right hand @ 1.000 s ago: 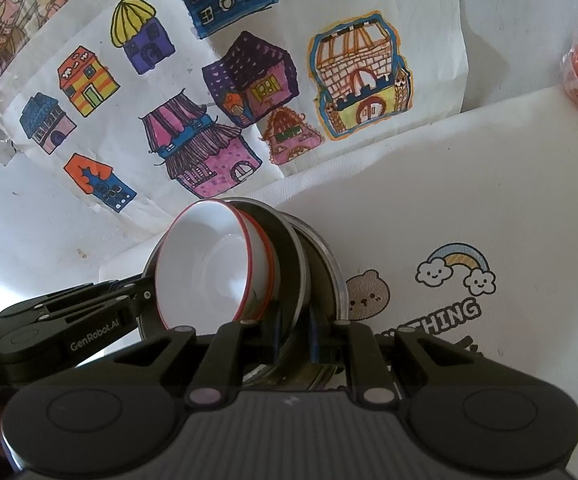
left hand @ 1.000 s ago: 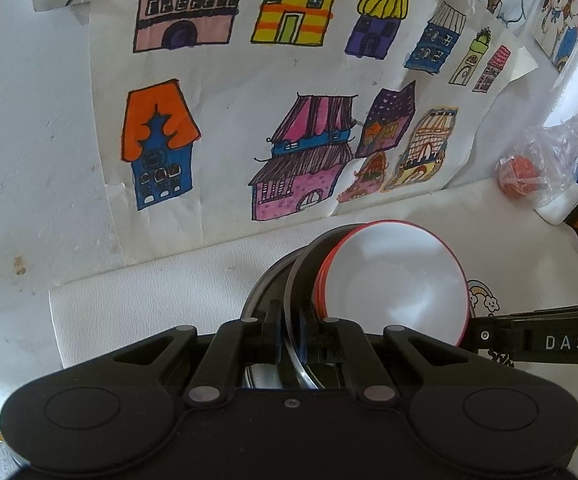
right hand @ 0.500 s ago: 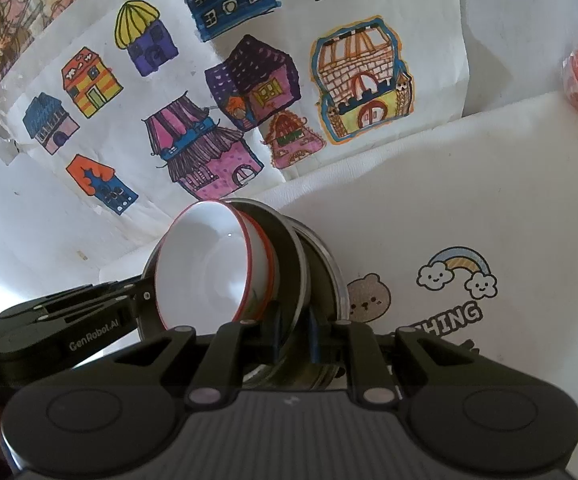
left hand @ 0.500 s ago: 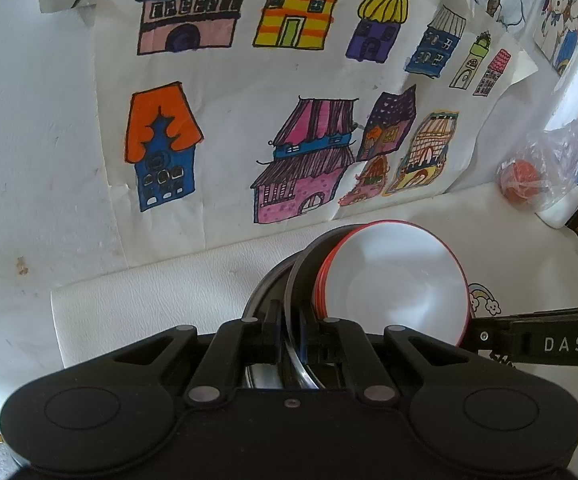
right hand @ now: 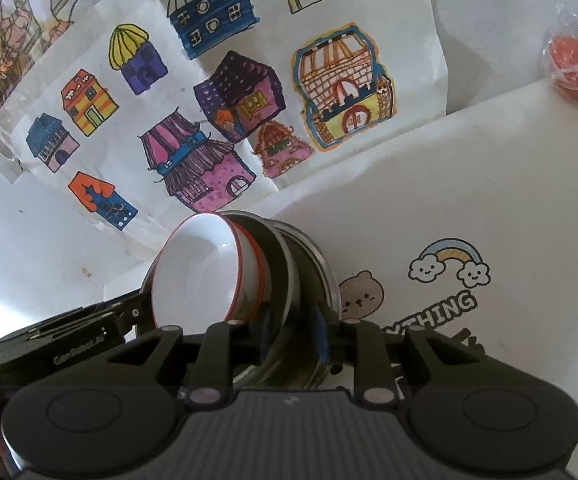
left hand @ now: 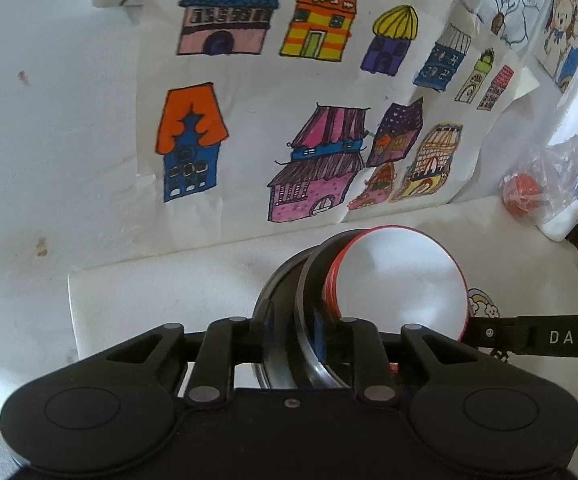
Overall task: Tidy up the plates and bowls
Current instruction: 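Lower the bowl stack onto the steel plates with both grippers, then open both grippers and pull them back from the stack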
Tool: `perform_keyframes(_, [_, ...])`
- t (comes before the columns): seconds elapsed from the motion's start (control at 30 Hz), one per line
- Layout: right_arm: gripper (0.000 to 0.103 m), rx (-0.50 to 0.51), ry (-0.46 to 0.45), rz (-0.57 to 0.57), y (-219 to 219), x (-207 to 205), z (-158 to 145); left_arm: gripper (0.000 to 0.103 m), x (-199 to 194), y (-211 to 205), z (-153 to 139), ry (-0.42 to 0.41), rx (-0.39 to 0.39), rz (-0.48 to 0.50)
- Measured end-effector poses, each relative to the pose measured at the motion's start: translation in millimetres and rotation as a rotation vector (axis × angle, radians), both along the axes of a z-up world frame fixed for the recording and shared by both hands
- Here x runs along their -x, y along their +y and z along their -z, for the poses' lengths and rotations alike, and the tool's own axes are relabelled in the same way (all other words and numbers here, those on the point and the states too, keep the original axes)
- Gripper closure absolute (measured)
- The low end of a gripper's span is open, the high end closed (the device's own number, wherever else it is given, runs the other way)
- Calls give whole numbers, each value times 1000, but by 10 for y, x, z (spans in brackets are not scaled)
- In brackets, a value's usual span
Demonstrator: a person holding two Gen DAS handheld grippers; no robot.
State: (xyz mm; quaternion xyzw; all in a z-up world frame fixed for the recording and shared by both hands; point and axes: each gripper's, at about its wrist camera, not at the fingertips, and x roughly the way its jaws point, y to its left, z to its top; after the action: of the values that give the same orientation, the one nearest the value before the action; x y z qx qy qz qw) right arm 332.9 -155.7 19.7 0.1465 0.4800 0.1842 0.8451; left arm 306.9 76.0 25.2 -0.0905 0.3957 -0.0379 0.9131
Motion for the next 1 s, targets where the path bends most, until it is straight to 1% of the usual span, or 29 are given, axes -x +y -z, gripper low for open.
perform_keyframes(0.03, [72,1,-9,2,-2,20,-11,73,24,7,-10,-4,-1,-5])
perform_keyframes(0.07, [66,2,-19,4,-5,43,-25,70,49,14,-20,-9,-2,-11])
perform_keyframes(0.1, [57,13,-28,14,-9,68,-37,68,80,22,-27,-16,-4,-19])
perform_keyframes(0.13, [54,22,-41,22,-23,101,-42,64,110,32,-37,-21,-2,-24])
perform_keyframes(0.23, [46,-1,-50,31,-85,181,-32,57,189,57,-72,-28,19,-36])
perform_keyframes(0.3, [43,-8,-61,35,-111,243,-40,54,249,58,-99,-39,24,-40])
perform_keyframes(0.43, [32,3,-121,43,-159,425,-105,45,409,31,-164,-71,19,-43])
perform_keyframes(0.47, [31,0,-134,43,-169,471,-128,42,463,24,-186,-82,16,-44])
perform_keyframes(0.5, [27,-2,-150,44,-185,530,-152,40,511,18,-204,-91,15,-46])
perform_keyframes(0.57, [21,-2,-188,48,-212,645,-195,32,630,25,-245,-114,19,-54])
perform_keyframes(0.6, [17,0,-210,49,-227,707,-214,31,691,27,-264,-128,20,-57])
perform_keyframes(0.73, [8,-4,-296,66,-302,996,-260,21,939,-5,-326,-180,4,-64])
perform_keyframes(0.8, [5,-5,-333,76,-332,1119,-264,20,1077,-21,-348,-208,-5,-64])
perform_keyframes(0.83, [3,-5,-354,78,-348,1193,-264,17,1148,-32,-355,-221,-9,-65])
perform_keyframes(0.87, [2,-6,-371,79,-367,1255,-261,11,1215,-42,-358,-234,-11,-66])
perform_keyframes(0.9, [0,-7,-388,83,-383,1318,-260,8,1276,-49,-360,-245,-14,-68])
perform_keyframes(0.93, [0,-7,-412,89,-401,1397,-258,3,1349,-63,-359,-263,-22,-73])
perform_keyframes(1.0, [0,0,-454,96,-434,1532,-249,3,1482,-93,-350,-297,-42,-79])
